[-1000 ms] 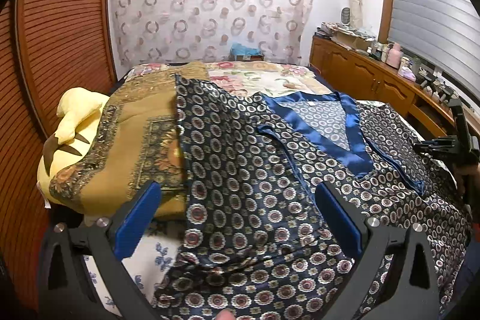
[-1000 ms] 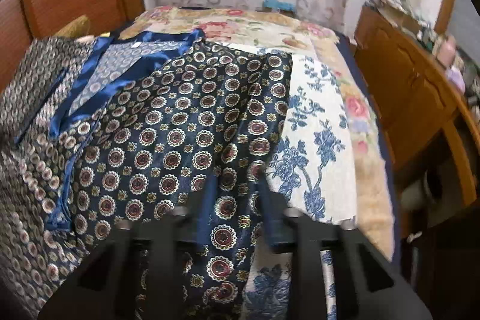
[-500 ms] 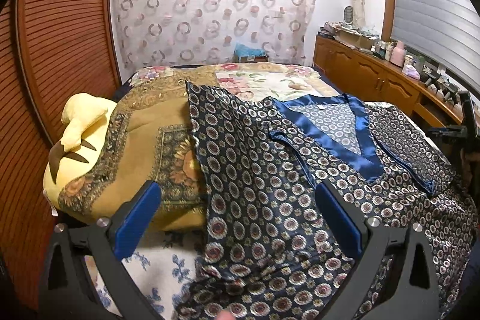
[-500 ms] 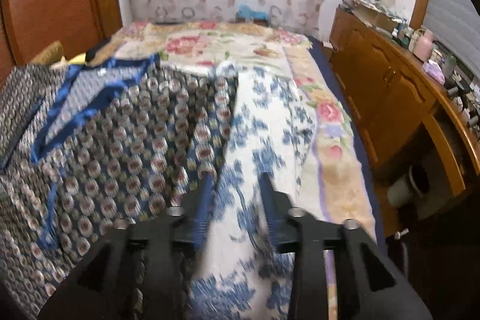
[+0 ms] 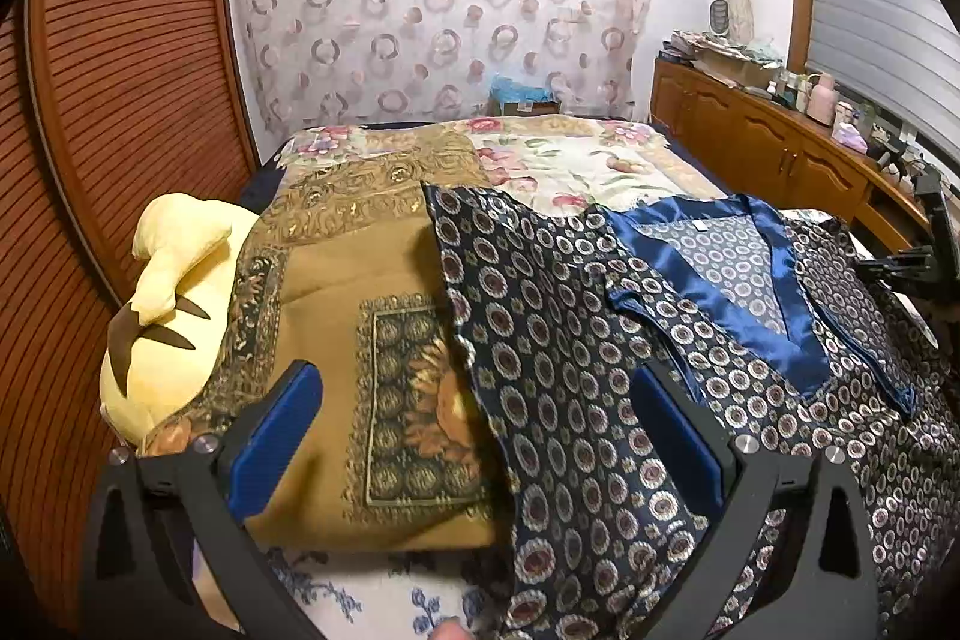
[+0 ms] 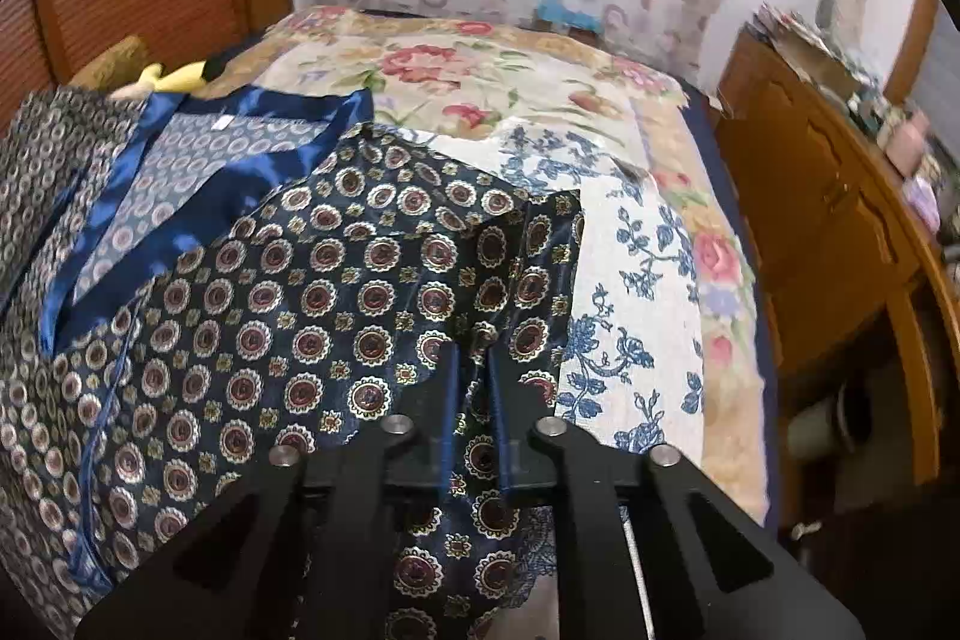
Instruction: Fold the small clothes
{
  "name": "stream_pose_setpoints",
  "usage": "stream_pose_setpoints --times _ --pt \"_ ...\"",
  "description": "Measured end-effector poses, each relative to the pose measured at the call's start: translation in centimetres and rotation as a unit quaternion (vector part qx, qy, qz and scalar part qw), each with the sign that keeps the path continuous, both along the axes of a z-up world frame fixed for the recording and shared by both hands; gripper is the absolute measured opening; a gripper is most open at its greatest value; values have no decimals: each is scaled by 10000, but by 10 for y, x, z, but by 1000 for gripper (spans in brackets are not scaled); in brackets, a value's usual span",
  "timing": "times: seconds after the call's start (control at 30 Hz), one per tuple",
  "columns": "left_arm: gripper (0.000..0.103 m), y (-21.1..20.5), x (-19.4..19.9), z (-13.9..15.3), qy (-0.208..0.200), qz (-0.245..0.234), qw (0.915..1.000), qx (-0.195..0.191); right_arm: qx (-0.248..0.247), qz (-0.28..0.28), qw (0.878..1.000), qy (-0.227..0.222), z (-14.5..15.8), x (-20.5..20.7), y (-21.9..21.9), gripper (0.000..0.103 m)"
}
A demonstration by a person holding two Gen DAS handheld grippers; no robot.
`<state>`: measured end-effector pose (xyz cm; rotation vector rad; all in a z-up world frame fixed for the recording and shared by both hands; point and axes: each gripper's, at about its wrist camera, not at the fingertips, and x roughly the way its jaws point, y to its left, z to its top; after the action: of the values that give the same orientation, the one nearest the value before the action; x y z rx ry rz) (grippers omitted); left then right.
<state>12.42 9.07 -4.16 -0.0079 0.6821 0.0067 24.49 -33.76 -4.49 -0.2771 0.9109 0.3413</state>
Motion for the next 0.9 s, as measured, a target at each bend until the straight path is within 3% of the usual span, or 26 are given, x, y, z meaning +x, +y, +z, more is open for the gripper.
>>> stream_pose_setpoints --times 0.37,0.4,0.47,0.53,0.63,0.73,0.9 --pt "103 16 30 -1 150 89 9998 77 189 -417 9985 -291 35 10 -57 0" --pt "103 19 34 -3 209 86 9997 74 212 -404 9986 -273 35 12 -58 4" --pt "103 21 38 -6 274 84 9996 77 141 -521 9982 -269 33 19 -60 28" --pt "103 24 42 -9 348 65 9993 83 169 -550 9982 -185 27 27 -59 38" --pt "102 26 46 -10 374 23 9993 82 218 -528 9984 0 15 37 -58 41" --pt "96 32 49 -10 403 -14 9992 -53 239 -498 9984 122 4 42 -56 41" --pt "71 40 56 -9 487 -85 9983 -305 448 -468 9979 55 0 44 -57 42"
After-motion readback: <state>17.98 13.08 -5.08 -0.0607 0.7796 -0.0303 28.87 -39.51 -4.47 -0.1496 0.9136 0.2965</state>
